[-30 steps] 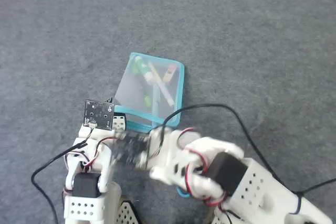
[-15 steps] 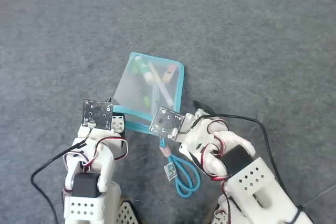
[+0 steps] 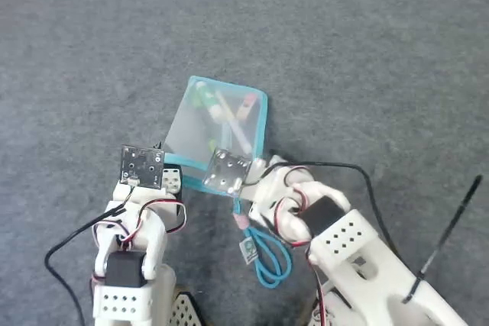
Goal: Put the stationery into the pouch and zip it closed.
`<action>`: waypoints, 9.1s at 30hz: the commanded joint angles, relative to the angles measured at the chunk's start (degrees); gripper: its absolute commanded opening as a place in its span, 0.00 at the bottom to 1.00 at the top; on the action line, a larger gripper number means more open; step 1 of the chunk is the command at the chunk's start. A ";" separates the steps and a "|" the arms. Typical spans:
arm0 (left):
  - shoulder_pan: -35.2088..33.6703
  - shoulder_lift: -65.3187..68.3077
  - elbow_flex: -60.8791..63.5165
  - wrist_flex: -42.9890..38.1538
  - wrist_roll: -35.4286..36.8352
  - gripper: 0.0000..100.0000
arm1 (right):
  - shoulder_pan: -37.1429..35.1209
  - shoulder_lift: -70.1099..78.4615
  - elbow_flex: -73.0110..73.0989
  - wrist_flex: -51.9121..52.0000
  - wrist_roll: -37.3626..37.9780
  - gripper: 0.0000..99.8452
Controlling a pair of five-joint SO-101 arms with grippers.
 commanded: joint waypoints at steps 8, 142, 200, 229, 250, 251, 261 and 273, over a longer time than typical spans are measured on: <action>-0.53 0.70 -3.03 0.00 -0.62 0.01 | 0.40 -2.86 -5.01 0.04 -3.43 0.29; -16.79 0.70 -14.73 3.08 -10.55 0.01 | 17.01 17.71 -15.21 -0.75 -7.21 0.01; 1.41 0.35 -9.01 8.26 -7.12 0.03 | 21.85 17.54 -18.29 8.22 -12.48 0.39; -1.14 0.35 -6.20 2.81 -8.97 0.25 | 21.76 -13.67 -11.60 15.16 -15.38 0.22; -1.93 0.26 -3.12 -5.63 8.26 0.25 | 22.99 -36.79 11.16 14.64 -14.95 0.01; -1.93 0.26 -2.42 -6.51 8.26 0.25 | 24.04 -38.81 12.75 14.64 -14.95 0.01; -1.67 0.62 3.82 -15.82 8.44 0.25 | 37.93 -57.63 24.88 18.15 -14.86 0.01; -1.93 0.62 3.74 1.23 8.26 0.25 | 38.46 -57.63 33.76 18.24 -15.03 0.01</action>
